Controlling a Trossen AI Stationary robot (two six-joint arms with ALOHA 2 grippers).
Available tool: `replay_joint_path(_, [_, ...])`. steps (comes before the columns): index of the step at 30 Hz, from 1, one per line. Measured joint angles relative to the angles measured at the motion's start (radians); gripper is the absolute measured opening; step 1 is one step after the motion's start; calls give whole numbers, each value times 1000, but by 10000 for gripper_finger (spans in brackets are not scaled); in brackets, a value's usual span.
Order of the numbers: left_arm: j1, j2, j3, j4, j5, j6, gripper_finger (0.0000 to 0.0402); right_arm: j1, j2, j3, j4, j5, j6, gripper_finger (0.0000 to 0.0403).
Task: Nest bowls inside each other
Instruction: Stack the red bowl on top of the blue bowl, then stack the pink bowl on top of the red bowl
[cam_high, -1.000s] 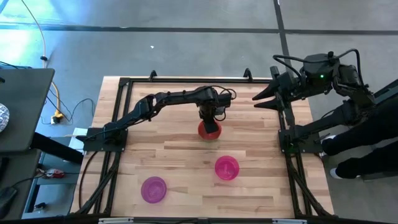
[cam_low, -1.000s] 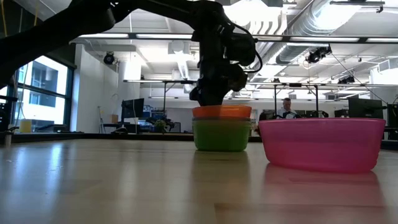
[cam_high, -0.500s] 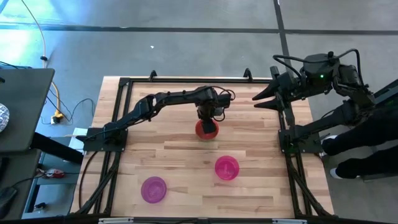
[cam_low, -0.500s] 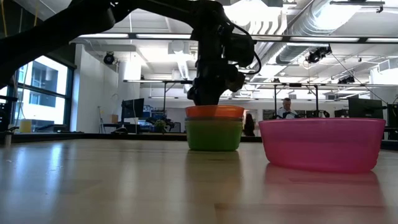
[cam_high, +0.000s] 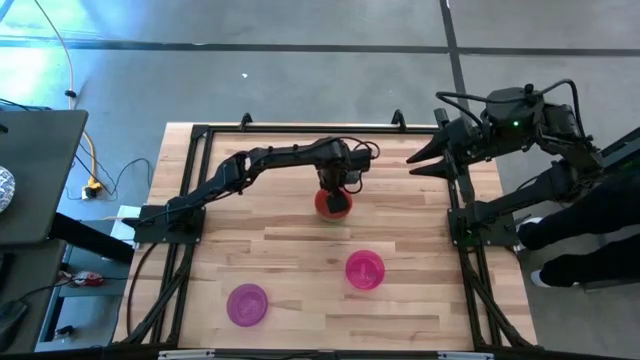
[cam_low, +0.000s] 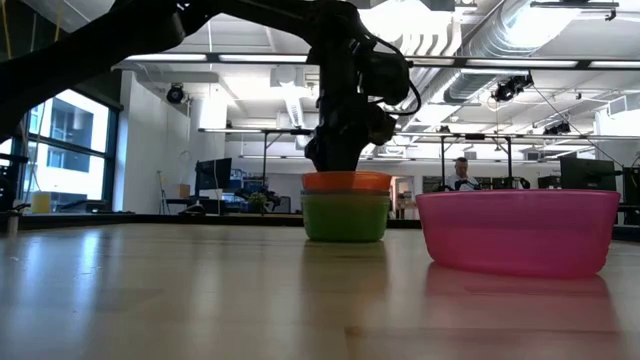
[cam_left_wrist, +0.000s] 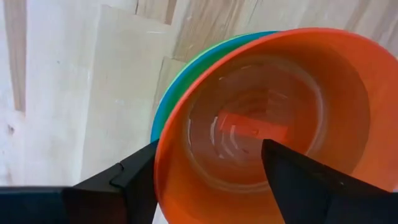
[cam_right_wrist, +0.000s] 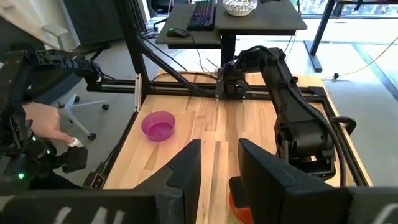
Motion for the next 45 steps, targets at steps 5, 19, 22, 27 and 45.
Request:
replay_joint_path(5, [0, -36, 1, 25, -14, 3, 242, 0, 0, 0, 0, 0, -7, 99])
replay_joint_path(19, [11, -52, 28, 12, -81, 4, 217, 0, 0, 0, 0, 0, -15, 99])
replay_joint_path(22, [10, -54, 41, 14, -85, 11, 207, 0, 0, 0, 0, 0, -15, 99])
replay_joint_path(27, [11, -64, 44, -42, -81, 23, 200, 0, 0, 0, -10, -1, 14, 99])
replay_joint_path(45, [-146, -442, -13, -164, -70, 102, 203, 0, -8, -308, -108, -136, 224, 99])
